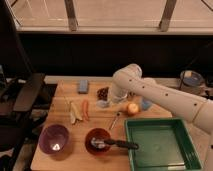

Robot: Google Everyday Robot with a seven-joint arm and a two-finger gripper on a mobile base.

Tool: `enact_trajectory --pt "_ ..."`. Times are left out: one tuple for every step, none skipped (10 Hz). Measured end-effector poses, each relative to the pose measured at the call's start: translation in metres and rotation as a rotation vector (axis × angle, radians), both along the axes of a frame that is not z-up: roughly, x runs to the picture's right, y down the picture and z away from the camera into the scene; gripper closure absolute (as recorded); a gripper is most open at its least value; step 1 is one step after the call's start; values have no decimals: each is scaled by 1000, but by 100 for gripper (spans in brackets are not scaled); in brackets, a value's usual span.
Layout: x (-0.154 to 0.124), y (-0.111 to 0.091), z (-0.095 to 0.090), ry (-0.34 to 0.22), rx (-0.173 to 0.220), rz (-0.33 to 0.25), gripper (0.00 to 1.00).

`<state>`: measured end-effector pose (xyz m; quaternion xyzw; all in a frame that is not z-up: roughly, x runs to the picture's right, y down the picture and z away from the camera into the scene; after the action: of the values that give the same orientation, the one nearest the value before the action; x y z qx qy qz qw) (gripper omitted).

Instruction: Place towel in tray

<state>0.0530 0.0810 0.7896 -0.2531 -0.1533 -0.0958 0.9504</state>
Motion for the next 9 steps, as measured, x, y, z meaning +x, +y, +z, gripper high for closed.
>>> enact_trajectory --pt "23 -3 -7 40 4 18 100" --pt "47 1 -13 85 -1 41 100" --pt "68 10 -19 127 -15 64 100" --pt "87 24 -28 171 -36 94 100" --pt "101 38 -37 206 -53 121 100" --pt "121 59 -51 257 -81 164 100" --pt "136 76 -61 298 -106 198 100" --pt "146 92 -69 331 -131 226 100" --pt "160 111 -77 372 -165 257 100"
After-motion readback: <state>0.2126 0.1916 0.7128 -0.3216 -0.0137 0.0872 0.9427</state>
